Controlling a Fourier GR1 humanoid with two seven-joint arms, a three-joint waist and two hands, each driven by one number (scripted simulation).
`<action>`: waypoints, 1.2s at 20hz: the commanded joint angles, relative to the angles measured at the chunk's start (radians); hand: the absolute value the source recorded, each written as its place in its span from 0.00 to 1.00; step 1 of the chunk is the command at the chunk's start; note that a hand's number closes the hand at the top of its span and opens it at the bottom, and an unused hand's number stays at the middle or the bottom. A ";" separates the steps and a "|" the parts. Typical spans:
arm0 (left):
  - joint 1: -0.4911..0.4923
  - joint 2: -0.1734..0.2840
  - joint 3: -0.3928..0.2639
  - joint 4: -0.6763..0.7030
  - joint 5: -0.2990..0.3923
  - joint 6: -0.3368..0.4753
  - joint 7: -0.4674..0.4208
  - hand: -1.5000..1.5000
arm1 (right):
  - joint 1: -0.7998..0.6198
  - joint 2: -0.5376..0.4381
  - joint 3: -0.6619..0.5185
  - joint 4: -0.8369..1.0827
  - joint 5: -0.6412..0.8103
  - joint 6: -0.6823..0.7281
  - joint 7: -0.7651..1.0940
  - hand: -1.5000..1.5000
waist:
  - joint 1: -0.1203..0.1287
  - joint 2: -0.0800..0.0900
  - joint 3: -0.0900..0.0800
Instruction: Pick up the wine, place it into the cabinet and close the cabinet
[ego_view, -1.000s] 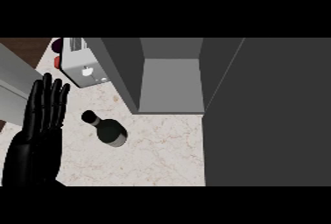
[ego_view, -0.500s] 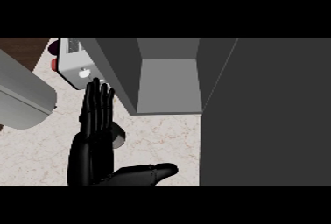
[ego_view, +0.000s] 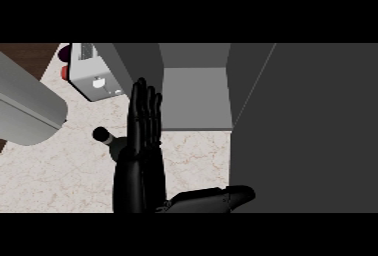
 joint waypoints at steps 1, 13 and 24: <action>-0.044 -0.001 -0.055 -0.028 -0.074 0.081 0.103 0.00 | -0.015 0.008 0.009 -0.103 -0.033 -0.038 0.110 0.00 | 0.004 -0.001 0.000; -0.004 -0.001 -0.025 -0.156 -0.315 0.060 0.331 0.00 | -0.030 0.023 -0.012 -0.116 -0.031 -0.043 0.127 0.00 | 0.007 -0.002 0.000; 0.123 0.036 0.068 -0.249 -0.324 -0.019 0.315 0.00 | -0.115 -0.010 -0.037 -0.234 -0.063 -0.121 0.296 0.00 | -0.001 -0.001 -0.002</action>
